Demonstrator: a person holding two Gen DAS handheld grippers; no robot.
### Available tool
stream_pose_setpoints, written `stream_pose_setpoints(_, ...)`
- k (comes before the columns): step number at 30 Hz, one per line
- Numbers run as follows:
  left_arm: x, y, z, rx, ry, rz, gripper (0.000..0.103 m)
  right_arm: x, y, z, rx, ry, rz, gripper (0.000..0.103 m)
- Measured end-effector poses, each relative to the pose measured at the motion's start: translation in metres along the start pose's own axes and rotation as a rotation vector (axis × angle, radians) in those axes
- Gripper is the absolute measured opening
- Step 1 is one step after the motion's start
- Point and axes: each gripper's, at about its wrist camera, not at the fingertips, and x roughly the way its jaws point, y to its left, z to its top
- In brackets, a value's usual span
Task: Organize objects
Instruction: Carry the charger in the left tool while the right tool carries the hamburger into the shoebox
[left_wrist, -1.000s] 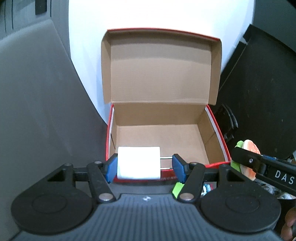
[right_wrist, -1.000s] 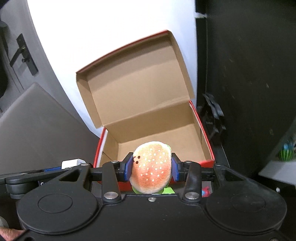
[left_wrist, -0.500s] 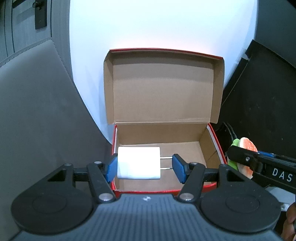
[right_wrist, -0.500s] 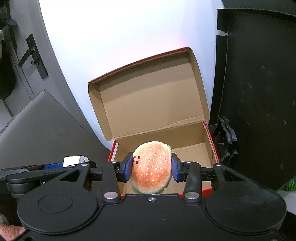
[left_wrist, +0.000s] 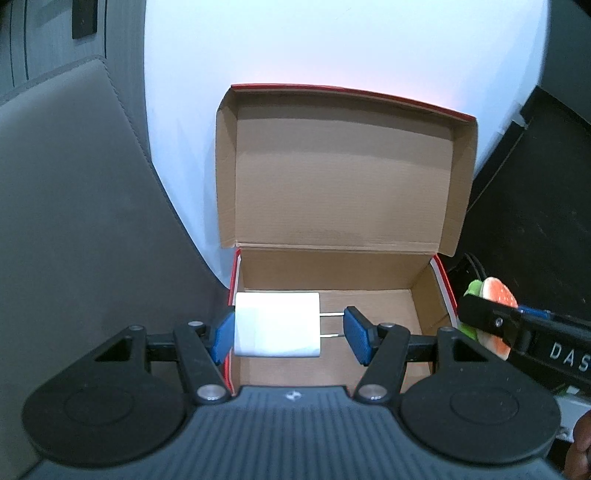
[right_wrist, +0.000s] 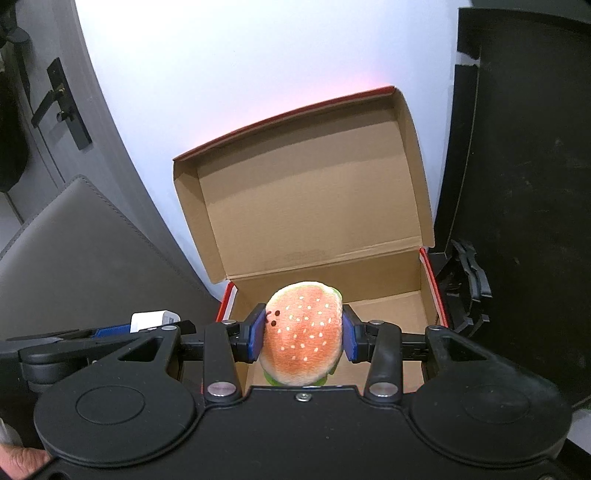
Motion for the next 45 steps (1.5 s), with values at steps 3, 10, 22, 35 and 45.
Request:
stream_pose_setpoints(3,0.011,-0.001,0.007,-0.004,0.011,0.003,0.061,0.012,-0.003,0.003,0.002,0.020,-0.003,0.041)
stream_pose_setpoints(10,0.046,0.000,0.021,-0.030,0.052,0.016,0.061,0.045,-0.014,0.011,0.018,0.059,0.005,0.041)
stream_pose_setpoints(22,0.109,0.002,0.029,-0.088,0.110,0.036,0.061,0.103,-0.033,0.019,0.056,0.108,0.004,0.041)
stream_pose_setpoints(35,0.167,0.008,0.021,-0.152,0.178,0.052,0.061,0.175,-0.048,0.007,0.085,0.183,0.012,0.041)
stream_pose_setpoints(45,0.209,0.003,0.015,-0.162,0.227,0.061,0.049,0.215,-0.068,-0.004,0.094,0.230,0.019,0.041)
